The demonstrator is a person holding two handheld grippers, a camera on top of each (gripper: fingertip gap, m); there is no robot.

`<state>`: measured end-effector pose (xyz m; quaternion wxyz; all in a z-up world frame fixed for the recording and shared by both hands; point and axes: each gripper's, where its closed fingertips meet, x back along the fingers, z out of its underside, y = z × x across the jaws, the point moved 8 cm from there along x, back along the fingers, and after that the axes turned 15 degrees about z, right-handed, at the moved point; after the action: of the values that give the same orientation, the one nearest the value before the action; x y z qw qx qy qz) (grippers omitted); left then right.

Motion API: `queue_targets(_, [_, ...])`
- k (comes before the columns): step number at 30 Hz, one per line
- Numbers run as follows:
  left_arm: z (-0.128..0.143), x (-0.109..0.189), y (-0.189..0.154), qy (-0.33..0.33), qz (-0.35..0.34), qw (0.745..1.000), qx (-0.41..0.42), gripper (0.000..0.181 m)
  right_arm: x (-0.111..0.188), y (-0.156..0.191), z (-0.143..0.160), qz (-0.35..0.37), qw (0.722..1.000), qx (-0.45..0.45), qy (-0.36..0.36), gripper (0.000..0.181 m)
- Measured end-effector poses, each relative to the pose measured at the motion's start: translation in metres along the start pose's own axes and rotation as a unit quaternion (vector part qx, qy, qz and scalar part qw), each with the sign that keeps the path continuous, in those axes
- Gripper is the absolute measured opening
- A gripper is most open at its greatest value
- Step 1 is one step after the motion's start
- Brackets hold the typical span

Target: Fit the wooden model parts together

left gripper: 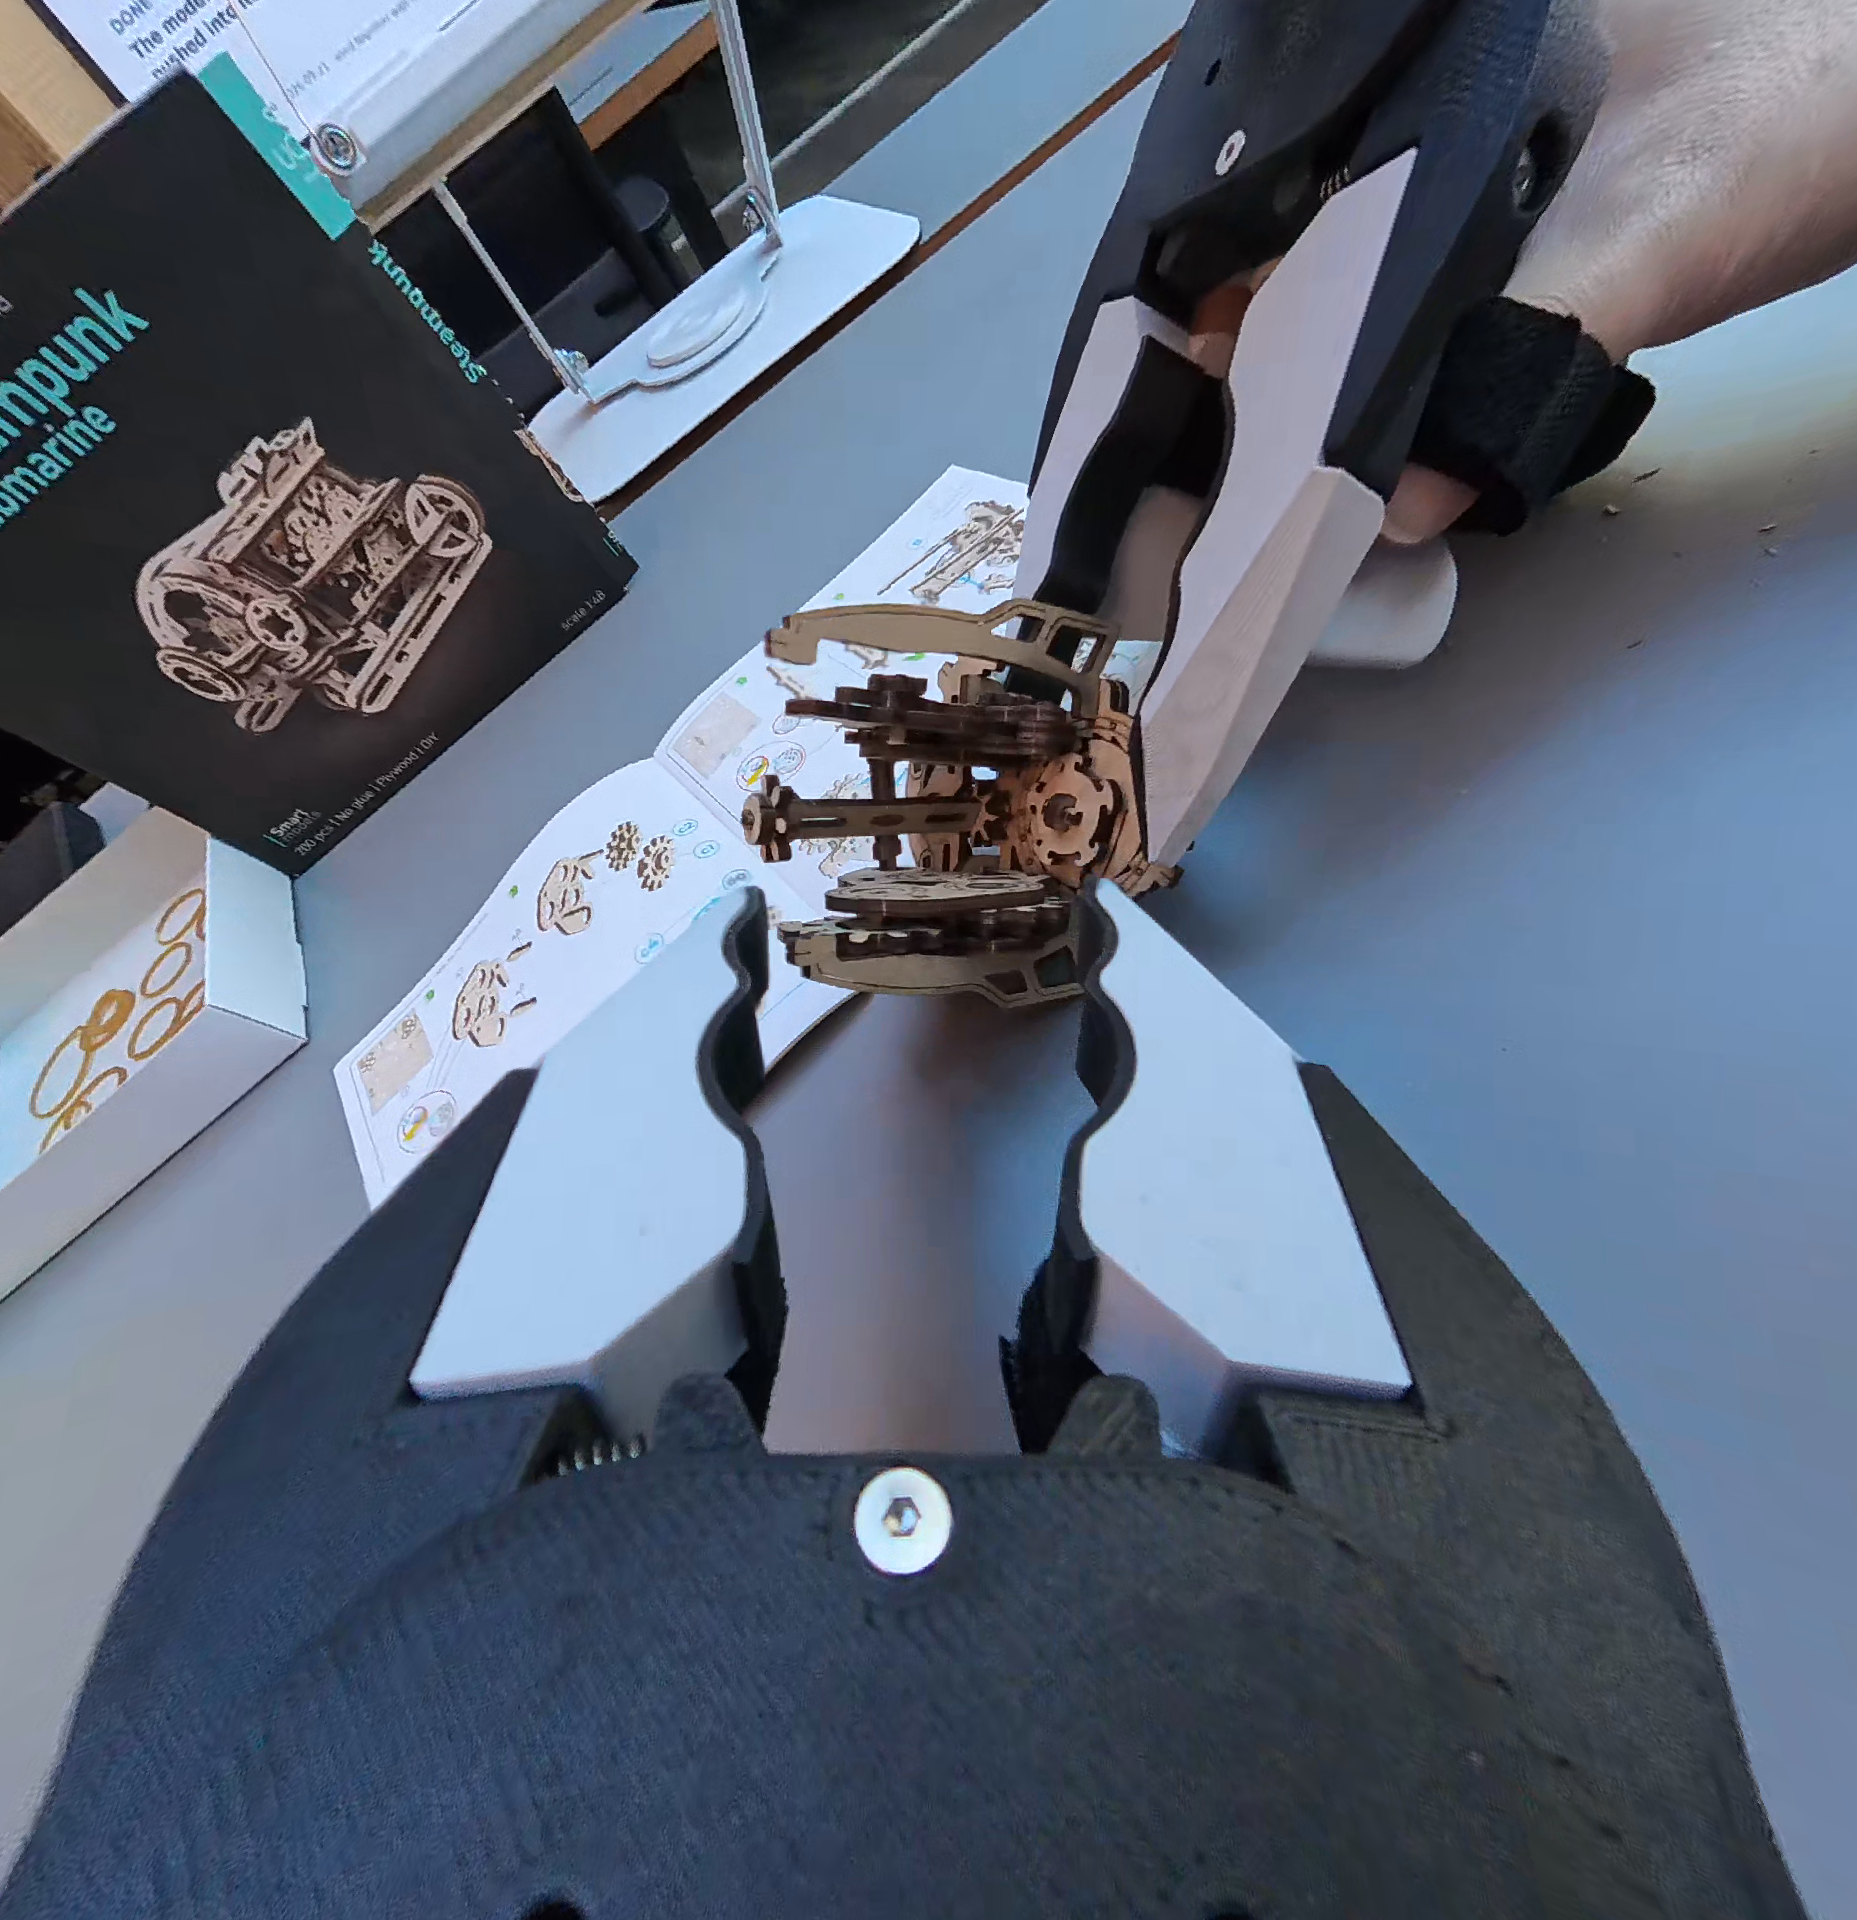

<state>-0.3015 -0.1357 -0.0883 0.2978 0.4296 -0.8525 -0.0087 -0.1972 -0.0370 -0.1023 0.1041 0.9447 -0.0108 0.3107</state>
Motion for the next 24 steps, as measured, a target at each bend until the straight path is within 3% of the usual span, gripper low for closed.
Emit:
queue_targets(11, [0.0036,-0.0019,0.0000,0.004,0.011,0.999,0.036,0.051,-0.0002,0.0004,0.0001,0.001,1.000,-0.002,0.002,0.056])
queue_targets(24, [0.0020,-0.0028,-0.0040,0.017,-0.016,1.000,0.000,0.051,0.0016,-0.0031,0.0000,-0.003,0.999,-0.032,0.004,0.048])
